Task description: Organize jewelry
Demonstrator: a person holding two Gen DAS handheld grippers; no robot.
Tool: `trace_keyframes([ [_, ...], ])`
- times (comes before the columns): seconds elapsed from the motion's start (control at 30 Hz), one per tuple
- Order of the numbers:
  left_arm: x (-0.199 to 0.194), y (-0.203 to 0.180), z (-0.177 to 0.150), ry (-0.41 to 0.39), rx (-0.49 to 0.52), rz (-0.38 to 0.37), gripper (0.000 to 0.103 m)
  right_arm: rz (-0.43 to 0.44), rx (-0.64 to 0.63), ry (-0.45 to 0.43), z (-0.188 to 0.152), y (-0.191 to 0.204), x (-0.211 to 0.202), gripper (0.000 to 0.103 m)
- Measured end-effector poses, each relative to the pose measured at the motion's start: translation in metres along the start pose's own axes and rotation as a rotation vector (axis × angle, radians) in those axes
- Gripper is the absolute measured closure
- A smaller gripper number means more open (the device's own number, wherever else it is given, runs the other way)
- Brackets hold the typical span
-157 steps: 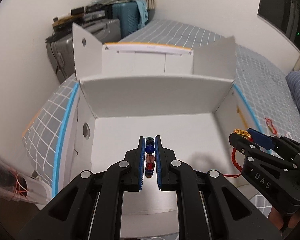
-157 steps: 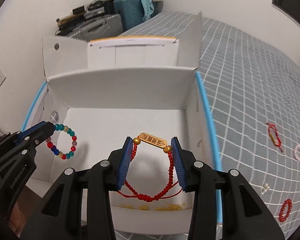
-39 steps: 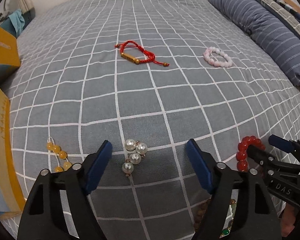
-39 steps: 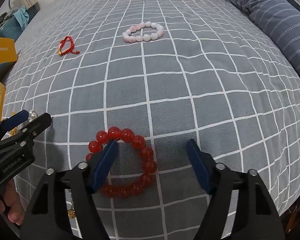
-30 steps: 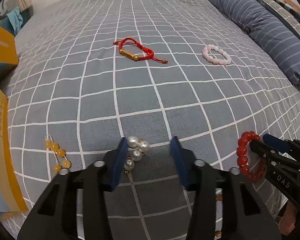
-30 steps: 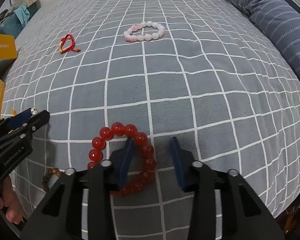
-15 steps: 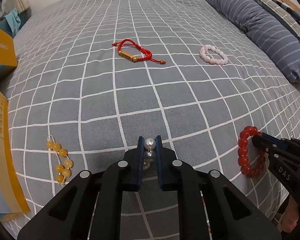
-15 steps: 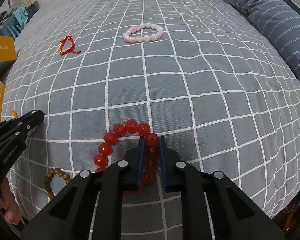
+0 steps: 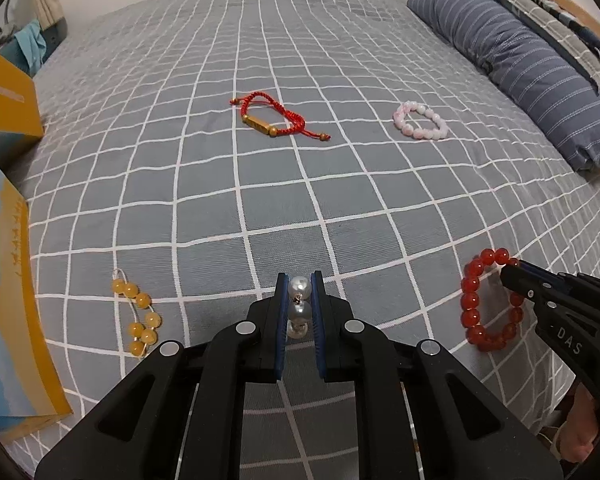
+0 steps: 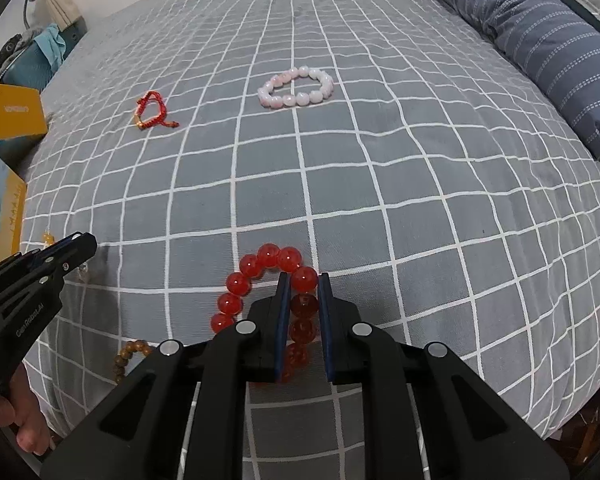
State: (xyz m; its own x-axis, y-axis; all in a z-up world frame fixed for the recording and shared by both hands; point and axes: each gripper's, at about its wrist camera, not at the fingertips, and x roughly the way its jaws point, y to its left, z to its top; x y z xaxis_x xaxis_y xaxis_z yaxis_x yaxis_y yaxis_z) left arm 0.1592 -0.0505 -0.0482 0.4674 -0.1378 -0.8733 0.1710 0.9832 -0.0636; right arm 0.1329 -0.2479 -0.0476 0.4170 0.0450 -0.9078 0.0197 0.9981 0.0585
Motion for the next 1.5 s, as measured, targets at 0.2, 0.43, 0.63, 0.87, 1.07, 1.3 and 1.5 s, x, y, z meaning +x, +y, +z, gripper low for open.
trace_keyframes([
  [0.2, -0.010, 0.002, -0.001, -0.010, -0.003, 0.003, 0.093, 0.013, -0.003, -0.030, 0.000, 0.003, -0.012, 0.090],
  [0.43, -0.022, 0.002, -0.002, -0.022, -0.008, -0.003, 0.093, 0.034, -0.024, -0.080, -0.001, 0.012, -0.031, 0.090],
  [0.63, -0.036, 0.004, -0.004, -0.037, -0.007, -0.001, 0.093, 0.043, -0.031, -0.108, -0.002, 0.018, -0.045, 0.090],
  [0.87, -0.052, 0.006, -0.007, -0.051, -0.012, 0.002, 0.093, 0.040, -0.030, -0.140, -0.005, 0.023, -0.060, 0.090],
  [1.07, -0.064, 0.008, -0.010, -0.064, -0.013, 0.007, 0.093, 0.042, -0.025, -0.166, -0.006, 0.025, -0.073, 0.090],
  [1.3, -0.078, 0.010, -0.012, -0.078, -0.014, 0.011, 0.093, 0.042, -0.027, -0.194, -0.008, 0.031, -0.086, 0.090],
  [1.5, -0.093, 0.012, -0.015, -0.095, -0.013, 0.013, 0.093, 0.043, -0.040, -0.221, -0.010, 0.039, -0.098, 0.090],
])
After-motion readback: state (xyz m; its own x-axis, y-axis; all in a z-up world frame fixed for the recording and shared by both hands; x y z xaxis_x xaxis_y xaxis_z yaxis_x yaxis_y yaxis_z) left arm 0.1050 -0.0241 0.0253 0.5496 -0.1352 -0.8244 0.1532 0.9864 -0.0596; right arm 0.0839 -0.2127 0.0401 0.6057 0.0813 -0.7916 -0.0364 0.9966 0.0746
